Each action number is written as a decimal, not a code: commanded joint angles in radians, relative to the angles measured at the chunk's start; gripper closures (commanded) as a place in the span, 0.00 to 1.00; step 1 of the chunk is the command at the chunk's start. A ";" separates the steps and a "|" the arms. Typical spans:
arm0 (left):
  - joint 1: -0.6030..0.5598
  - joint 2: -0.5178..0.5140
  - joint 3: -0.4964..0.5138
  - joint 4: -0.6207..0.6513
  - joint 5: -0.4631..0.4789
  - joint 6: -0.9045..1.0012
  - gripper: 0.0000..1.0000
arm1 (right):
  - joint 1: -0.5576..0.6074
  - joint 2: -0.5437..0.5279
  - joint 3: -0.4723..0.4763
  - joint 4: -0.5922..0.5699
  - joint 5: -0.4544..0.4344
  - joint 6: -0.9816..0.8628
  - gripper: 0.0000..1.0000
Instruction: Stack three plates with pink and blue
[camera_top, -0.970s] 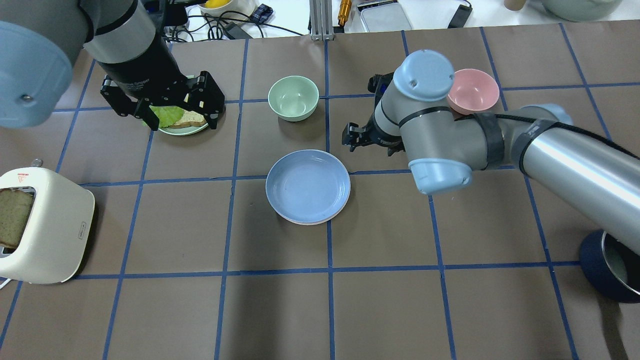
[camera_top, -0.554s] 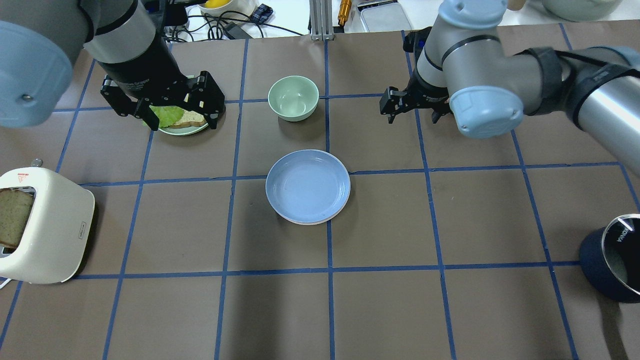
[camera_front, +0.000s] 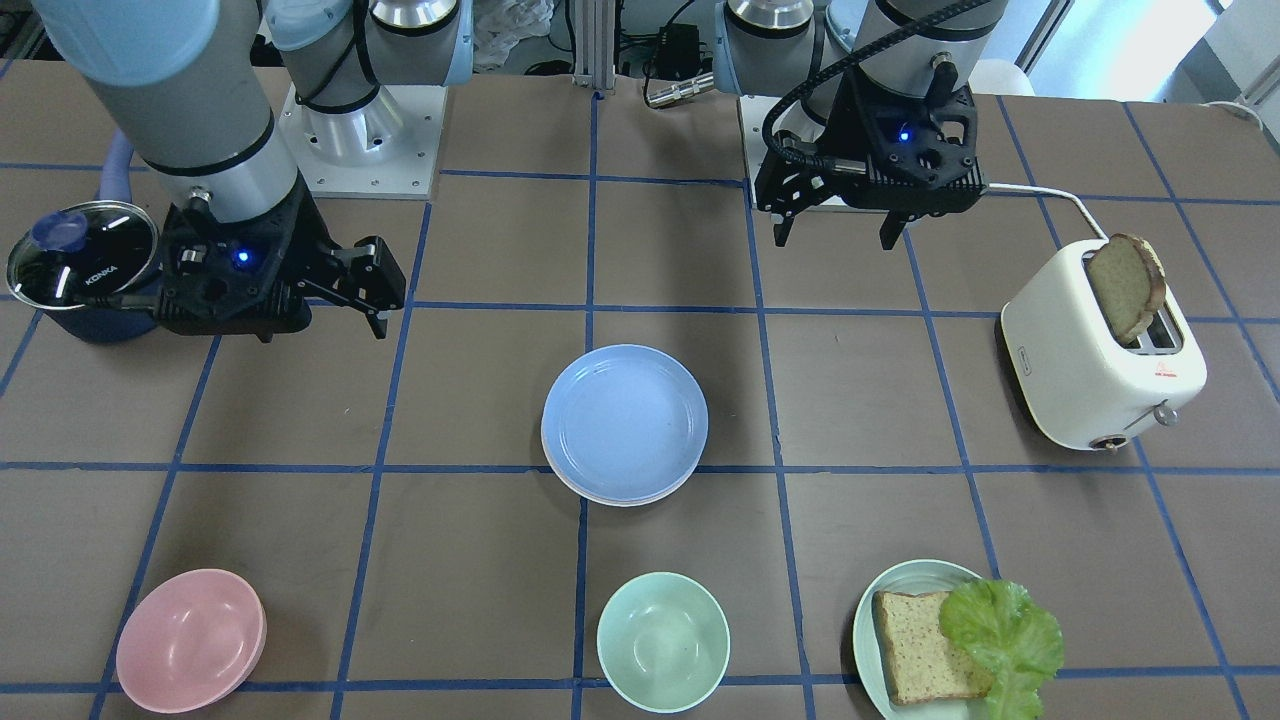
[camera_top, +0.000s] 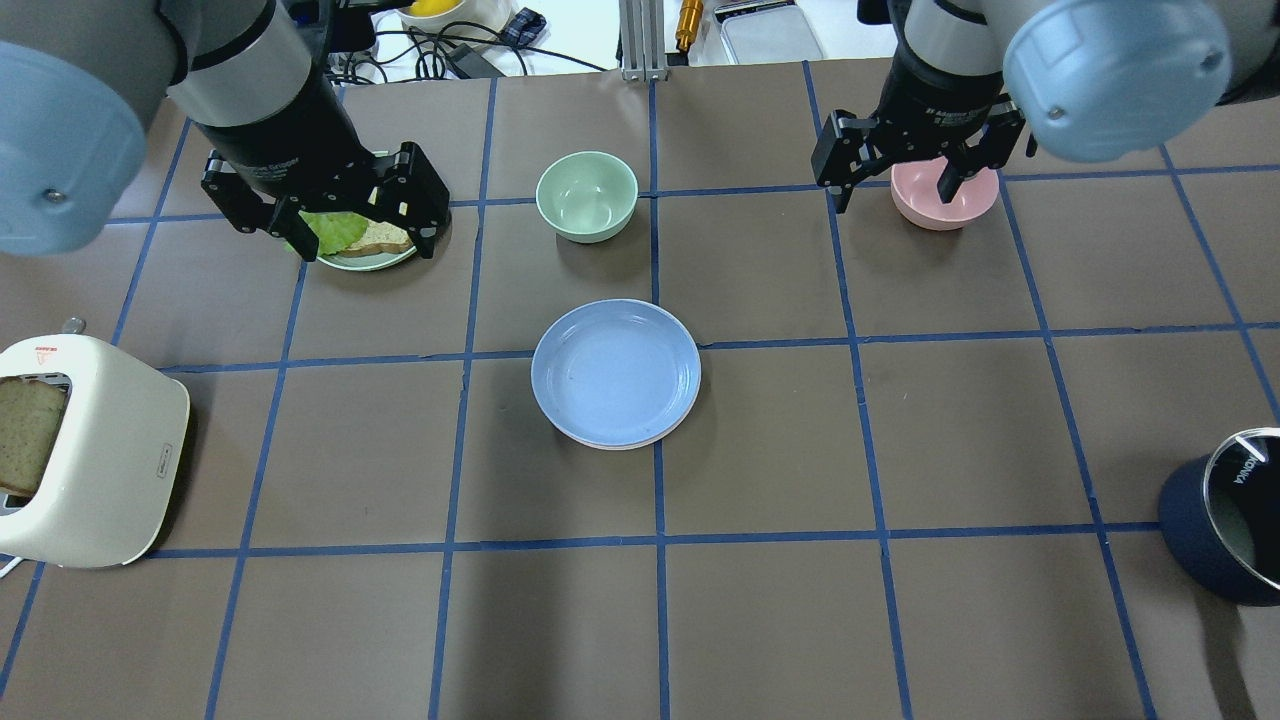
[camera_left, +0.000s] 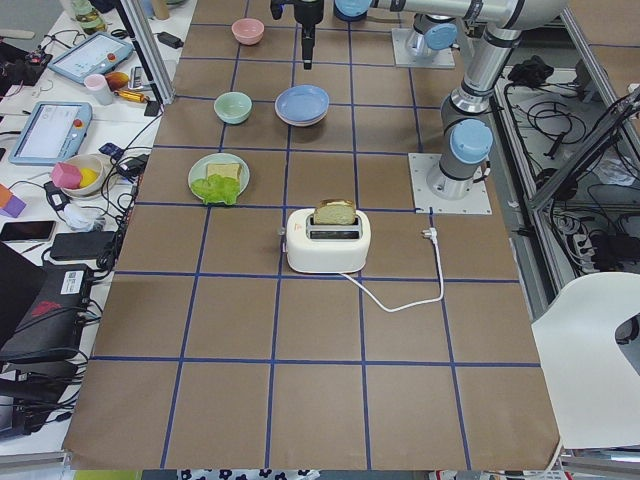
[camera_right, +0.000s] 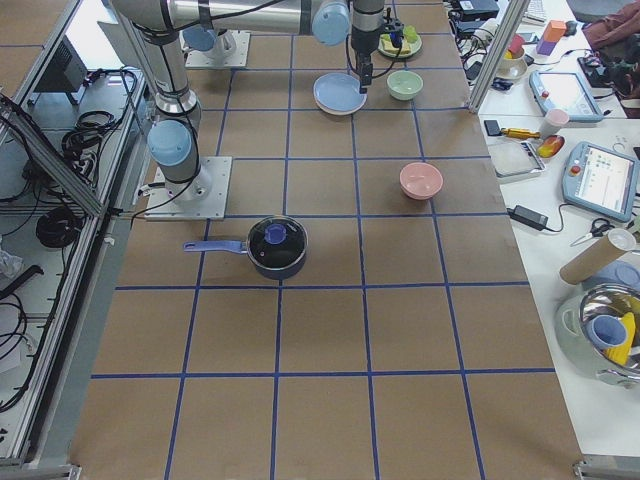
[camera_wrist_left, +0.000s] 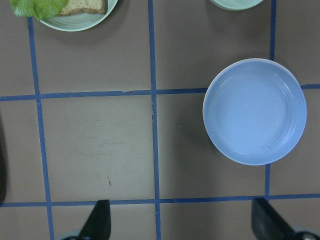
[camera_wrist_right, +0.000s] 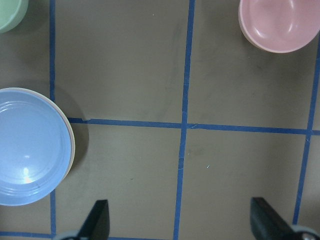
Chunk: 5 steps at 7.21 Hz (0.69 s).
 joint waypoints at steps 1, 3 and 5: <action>0.000 0.000 0.000 0.002 0.000 -0.001 0.00 | 0.000 -0.011 -0.060 0.112 0.000 -0.030 0.00; 0.000 0.000 0.002 0.002 0.000 0.001 0.00 | -0.009 -0.016 -0.058 0.121 0.000 -0.024 0.00; 0.002 0.000 0.002 0.002 0.000 0.001 0.00 | -0.012 -0.017 -0.054 0.126 -0.012 -0.027 0.00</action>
